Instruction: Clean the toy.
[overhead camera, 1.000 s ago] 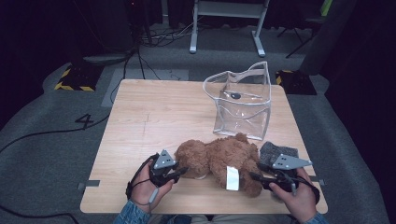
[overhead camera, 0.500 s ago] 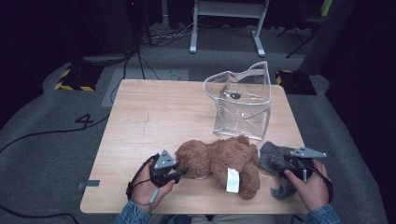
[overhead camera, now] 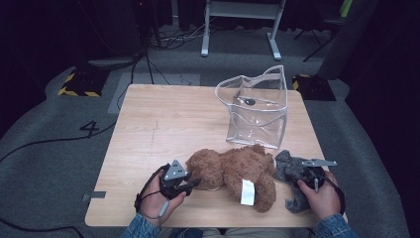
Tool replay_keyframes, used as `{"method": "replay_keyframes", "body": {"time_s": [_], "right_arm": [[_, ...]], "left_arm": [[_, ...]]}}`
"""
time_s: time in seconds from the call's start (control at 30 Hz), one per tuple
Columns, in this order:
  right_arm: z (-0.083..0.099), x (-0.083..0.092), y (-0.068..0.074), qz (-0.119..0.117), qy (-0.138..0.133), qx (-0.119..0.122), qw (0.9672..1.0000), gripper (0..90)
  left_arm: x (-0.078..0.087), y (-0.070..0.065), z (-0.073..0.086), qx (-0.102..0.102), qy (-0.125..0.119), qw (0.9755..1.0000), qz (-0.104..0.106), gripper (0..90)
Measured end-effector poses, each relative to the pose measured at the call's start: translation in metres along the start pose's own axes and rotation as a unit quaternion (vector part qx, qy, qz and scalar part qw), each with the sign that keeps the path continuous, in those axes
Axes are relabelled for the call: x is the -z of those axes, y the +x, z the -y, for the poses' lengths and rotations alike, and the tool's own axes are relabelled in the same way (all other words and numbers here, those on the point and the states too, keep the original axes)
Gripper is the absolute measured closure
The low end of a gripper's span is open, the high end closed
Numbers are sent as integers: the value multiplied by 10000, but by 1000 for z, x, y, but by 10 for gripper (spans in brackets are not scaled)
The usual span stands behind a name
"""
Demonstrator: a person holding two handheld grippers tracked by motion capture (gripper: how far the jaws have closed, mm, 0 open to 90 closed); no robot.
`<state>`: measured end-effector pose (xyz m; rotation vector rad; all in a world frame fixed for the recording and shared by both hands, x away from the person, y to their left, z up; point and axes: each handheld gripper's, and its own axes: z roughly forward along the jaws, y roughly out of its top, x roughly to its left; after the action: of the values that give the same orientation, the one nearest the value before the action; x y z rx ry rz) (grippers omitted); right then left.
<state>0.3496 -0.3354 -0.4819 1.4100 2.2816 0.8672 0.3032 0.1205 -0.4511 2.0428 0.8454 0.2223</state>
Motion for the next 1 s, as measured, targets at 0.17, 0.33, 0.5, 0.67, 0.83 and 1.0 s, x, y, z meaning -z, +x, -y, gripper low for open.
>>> {"method": "replay_keyframes", "body": {"time_s": [0.17, 0.33, 0.5, 0.67, 0.83, 1.0], "right_arm": [[-6, 19, 3, 62, -347, 96, 9993, 750], [-19, 52, 13, -18, -838, 196, 9963, 752], [-37, 83, 34, -243, -1229, 531, 9907, 752], [-54, 101, 66, -616, -1513, 868, 9827, 751], [-69, 99, 100, -977, -1608, 1270, 9739, 750], [-80, 85, 132, -1327, -1606, 1621, 9646, 749]], "left_arm": [[1, -2, -1, -49, 15, 10000, -8, 700], [0, -5, -1, -67, 4, 10000, 69, 700], [-2, -9, -2, -133, 5, 9998, 131, 700], [-4, -11, -3, -152, 26, 9996, 222, 699], [-6, -13, -3, -237, 12, 9993, 295, 700], [-8, -17, -5, -333, 5, 9986, 405, 701]]}}
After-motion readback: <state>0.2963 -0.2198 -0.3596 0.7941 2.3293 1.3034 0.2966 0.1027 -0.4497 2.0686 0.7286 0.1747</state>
